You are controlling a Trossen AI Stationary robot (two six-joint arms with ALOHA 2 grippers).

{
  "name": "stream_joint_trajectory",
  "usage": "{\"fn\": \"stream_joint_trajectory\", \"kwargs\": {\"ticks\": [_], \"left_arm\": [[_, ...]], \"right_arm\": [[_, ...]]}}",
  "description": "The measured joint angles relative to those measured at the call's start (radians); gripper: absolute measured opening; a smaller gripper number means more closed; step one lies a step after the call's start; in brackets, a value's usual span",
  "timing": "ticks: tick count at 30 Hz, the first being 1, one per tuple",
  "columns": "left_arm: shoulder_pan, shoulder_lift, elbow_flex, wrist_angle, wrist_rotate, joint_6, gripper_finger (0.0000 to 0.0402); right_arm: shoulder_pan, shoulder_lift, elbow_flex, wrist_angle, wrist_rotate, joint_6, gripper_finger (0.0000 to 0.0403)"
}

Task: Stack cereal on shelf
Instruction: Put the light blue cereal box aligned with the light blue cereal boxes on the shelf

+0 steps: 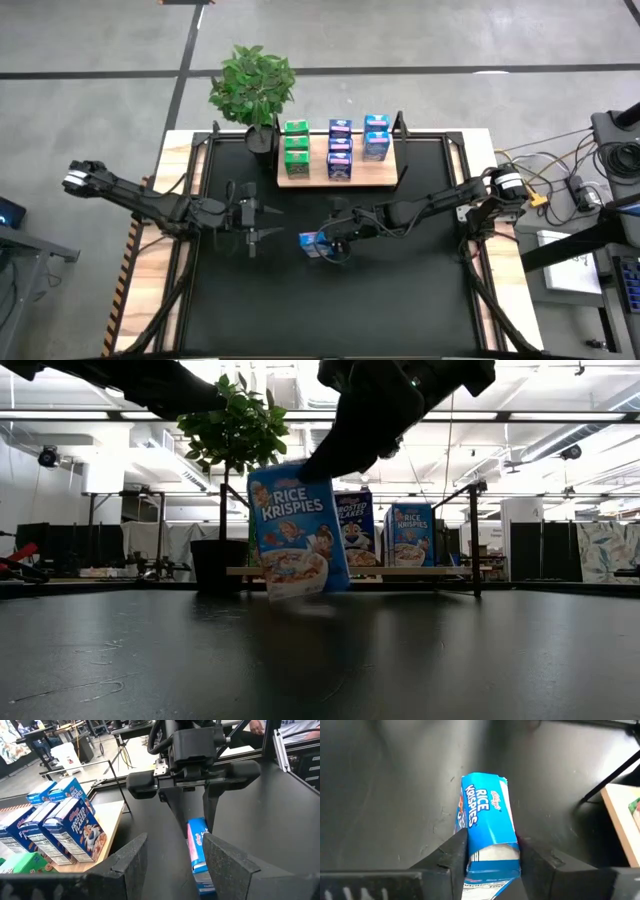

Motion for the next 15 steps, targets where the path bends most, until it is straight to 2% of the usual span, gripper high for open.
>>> {"fn": "stream_joint_trajectory", "kwargs": {"ticks": [4,15], "left_arm": [[0.000,0.000,0.000,0.002,0.000,0.000,0.0171],[0.000,0.003,0.005,0.000,0.000,0.007,0.0171]], "right_arm": [[0.000,-0.002,0.022,-0.017,0.000,-0.007,0.0128],[0.000,-0.146,0.053,-0.308,0.008,-0.020,0.0122]]}}
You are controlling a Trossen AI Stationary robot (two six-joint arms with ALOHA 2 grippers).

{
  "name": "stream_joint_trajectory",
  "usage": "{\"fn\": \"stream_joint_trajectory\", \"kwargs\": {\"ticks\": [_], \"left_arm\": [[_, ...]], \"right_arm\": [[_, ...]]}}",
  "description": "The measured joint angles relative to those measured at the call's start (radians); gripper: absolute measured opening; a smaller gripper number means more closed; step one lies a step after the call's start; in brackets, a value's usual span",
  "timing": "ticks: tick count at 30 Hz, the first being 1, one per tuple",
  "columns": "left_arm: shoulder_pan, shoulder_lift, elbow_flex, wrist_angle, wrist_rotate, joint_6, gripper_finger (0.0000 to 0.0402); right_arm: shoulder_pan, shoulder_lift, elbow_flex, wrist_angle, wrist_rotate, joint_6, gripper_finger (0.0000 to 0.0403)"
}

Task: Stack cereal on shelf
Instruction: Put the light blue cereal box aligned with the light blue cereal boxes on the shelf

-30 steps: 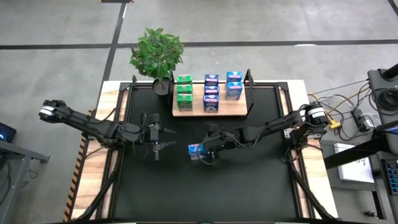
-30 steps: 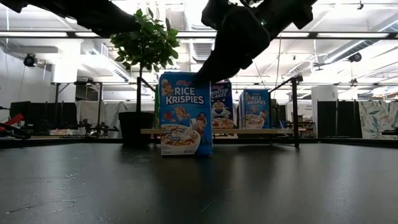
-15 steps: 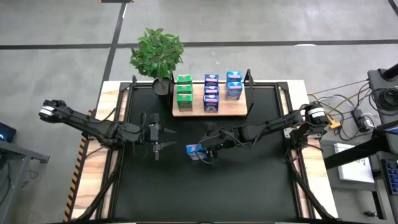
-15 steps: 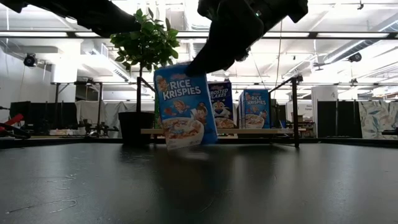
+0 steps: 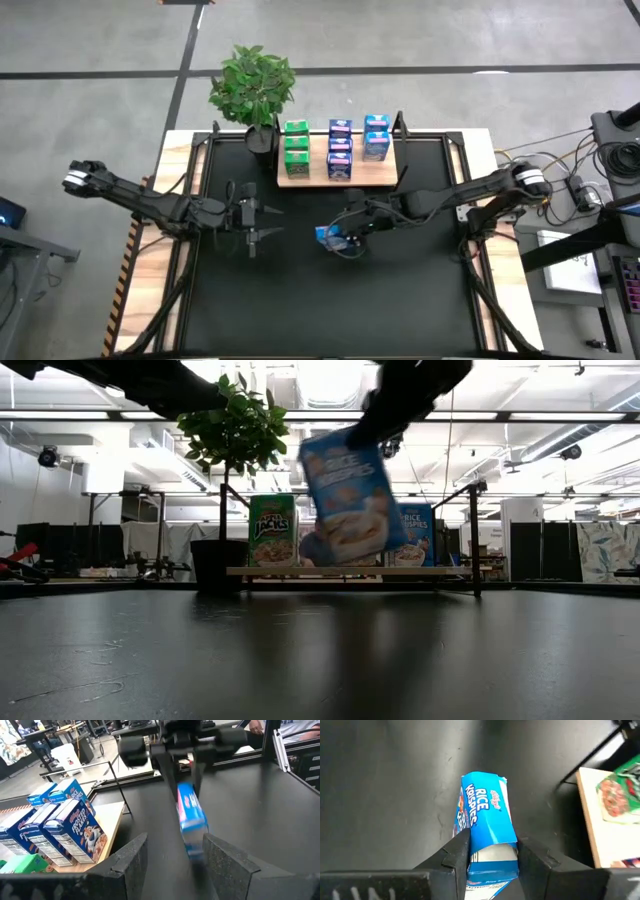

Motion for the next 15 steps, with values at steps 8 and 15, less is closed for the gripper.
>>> {"fn": "stream_joint_trajectory", "kwargs": {"ticks": [8,15], "left_arm": [[0.000,-0.001,0.000,0.000,0.000,0.000,0.0171],[0.000,-0.001,0.000,0.003,0.000,0.000,0.0171]], "right_arm": [[-0.001,-0.205,-0.114,-0.075,0.119,0.012,0.0114],[-0.049,-0.408,-0.281,-0.074,0.212,0.083,0.0113]]}}
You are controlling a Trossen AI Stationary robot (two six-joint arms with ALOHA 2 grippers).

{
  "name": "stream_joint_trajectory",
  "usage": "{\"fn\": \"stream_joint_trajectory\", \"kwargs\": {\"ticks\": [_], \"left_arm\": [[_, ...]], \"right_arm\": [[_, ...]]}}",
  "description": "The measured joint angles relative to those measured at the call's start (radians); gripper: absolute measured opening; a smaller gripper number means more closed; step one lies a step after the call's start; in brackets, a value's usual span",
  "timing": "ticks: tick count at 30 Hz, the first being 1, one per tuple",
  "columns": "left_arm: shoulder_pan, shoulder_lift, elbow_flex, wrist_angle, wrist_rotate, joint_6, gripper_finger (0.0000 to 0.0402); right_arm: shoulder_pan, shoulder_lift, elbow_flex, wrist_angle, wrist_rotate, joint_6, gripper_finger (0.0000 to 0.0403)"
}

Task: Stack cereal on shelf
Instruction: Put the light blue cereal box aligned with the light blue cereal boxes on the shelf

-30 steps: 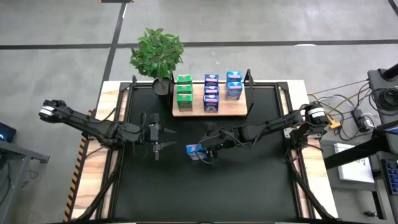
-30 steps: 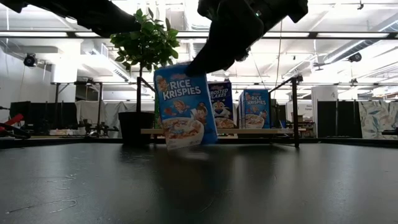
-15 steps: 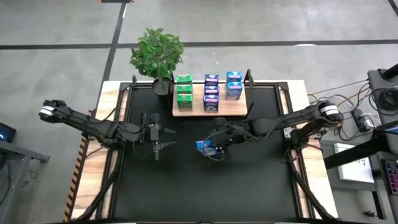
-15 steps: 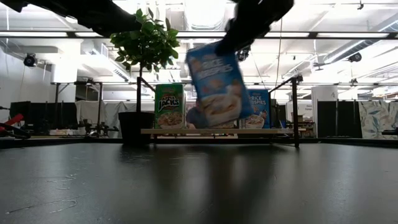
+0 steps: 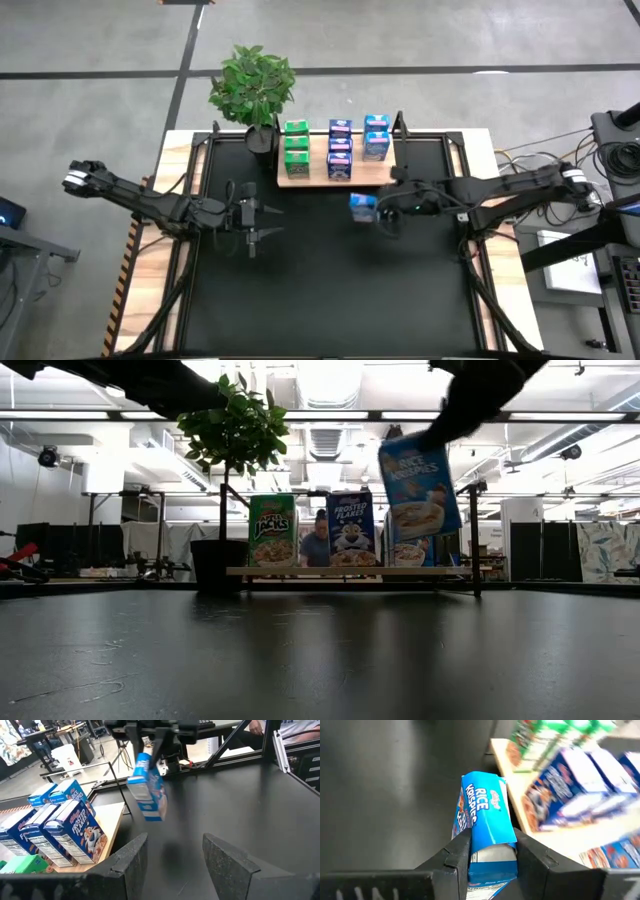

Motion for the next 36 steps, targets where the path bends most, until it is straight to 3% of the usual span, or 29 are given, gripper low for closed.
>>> {"fn": "stream_joint_trajectory", "kwargs": {"ticks": [4,8,11,20,36], "left_arm": [[0.000,0.000,0.000,0.000,0.000,0.000,0.0171],[0.000,0.000,0.000,0.000,0.000,0.009,0.0171],[0.000,0.000,0.000,0.003,0.000,0.011,0.0171],[0.000,0.001,0.001,0.004,0.000,0.012,0.0171],[0.000,0.002,0.001,0.008,0.000,0.016,0.0171]], "right_arm": [[-0.051,-0.092,-0.081,0.011,0.004,0.042,0.0113],[-0.114,-0.151,-0.147,0.073,0.101,0.043,0.0113],[-0.182,-0.163,-0.165,0.083,0.117,0.015,0.0113],[-0.350,-0.072,-0.190,0.234,0.060,-0.120,0.0113],[-0.388,0.029,-0.188,0.283,0.049,-0.174,0.0118]]}}
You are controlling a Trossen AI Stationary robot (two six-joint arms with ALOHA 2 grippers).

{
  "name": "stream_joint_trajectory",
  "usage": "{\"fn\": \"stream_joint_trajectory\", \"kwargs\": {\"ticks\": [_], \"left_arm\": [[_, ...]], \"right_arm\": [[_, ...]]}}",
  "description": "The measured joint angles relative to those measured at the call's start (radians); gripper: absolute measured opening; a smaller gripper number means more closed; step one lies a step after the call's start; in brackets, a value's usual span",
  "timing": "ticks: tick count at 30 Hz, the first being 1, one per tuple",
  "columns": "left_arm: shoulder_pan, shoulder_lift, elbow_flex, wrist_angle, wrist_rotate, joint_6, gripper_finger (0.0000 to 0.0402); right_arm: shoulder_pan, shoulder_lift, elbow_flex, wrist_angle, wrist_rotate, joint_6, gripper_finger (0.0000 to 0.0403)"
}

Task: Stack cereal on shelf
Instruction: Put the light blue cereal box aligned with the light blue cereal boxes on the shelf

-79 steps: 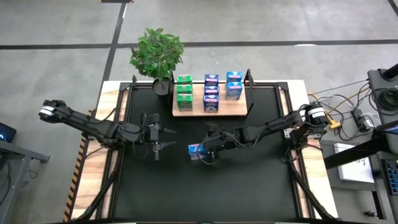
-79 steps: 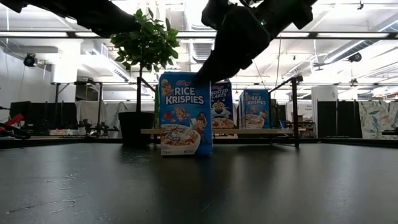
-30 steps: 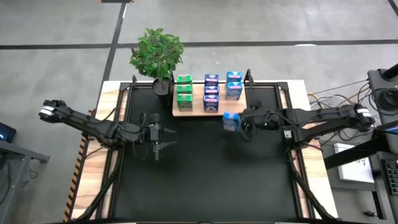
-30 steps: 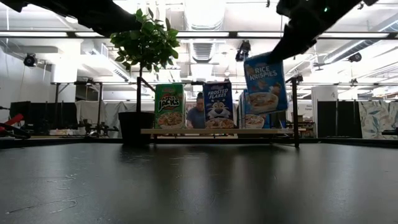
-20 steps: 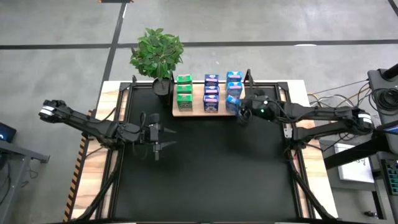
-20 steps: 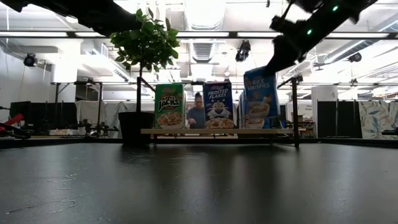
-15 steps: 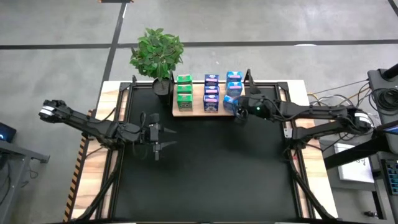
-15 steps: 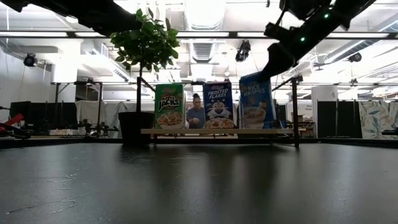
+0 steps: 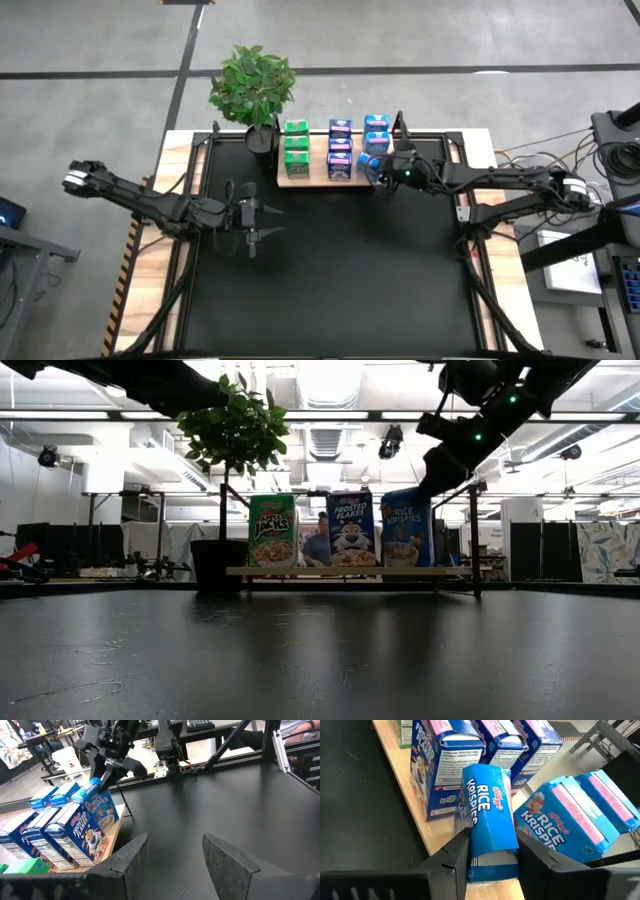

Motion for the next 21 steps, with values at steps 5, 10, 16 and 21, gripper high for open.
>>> {"fn": "stream_joint_trajectory", "kwargs": {"ticks": [5,10,16,21], "left_arm": [[0.000,0.000,0.000,0.000,0.000,0.000,0.0171],[0.000,0.000,0.000,-0.001,0.000,0.000,0.0171],[0.000,0.000,0.000,-0.003,0.000,0.000,0.0171],[0.000,0.000,0.000,-0.005,0.000,0.000,0.0171]], "right_arm": [[-0.022,-0.006,0.000,-0.010,0.000,0.003,0.0149],[-0.029,-0.006,-0.001,-0.028,0.000,0.003,0.0182],[-0.029,-0.007,0.014,-0.058,0.000,0.005,0.0204],[-0.028,-0.007,0.066,-0.129,0.000,0.012,0.0207]]}}
